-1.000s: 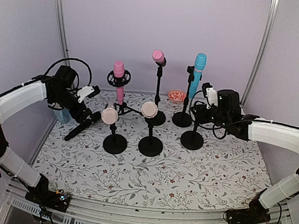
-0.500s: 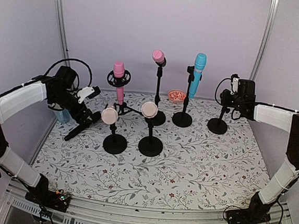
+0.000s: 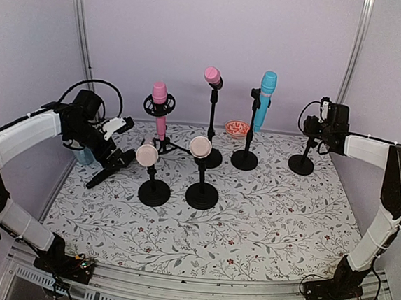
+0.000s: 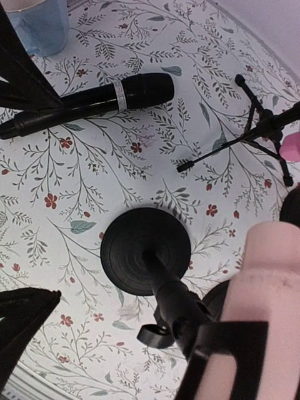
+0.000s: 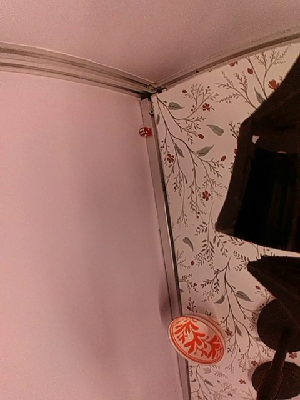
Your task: Remove the microphone from the stand
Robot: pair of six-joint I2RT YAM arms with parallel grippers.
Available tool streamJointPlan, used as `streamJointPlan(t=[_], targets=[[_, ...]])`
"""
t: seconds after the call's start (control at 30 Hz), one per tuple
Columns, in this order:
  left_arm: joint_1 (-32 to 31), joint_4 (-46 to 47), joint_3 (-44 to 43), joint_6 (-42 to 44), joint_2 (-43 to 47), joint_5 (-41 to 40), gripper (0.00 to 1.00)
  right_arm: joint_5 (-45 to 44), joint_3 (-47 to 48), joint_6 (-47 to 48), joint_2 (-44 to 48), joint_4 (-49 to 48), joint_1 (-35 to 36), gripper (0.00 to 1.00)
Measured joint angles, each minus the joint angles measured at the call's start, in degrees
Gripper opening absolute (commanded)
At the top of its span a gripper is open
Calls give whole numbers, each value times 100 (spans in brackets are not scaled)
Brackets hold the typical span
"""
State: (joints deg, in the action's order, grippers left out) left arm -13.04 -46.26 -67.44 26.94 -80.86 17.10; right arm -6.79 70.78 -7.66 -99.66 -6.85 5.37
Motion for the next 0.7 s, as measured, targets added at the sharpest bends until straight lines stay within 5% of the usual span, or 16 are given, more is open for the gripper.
streamJointPlan(t=[0.13,0.4,0.7], targets=[[-2,-26,0,-2,4,131,99,22,2,-2,116,50,79,99],[-9,-144,0,11,138,374,99,-435,-273,-13,1545,350,984,99],[-9,-579,-313,155,459,719,99,-315,-1906,-267,3139,358,3060,99]])
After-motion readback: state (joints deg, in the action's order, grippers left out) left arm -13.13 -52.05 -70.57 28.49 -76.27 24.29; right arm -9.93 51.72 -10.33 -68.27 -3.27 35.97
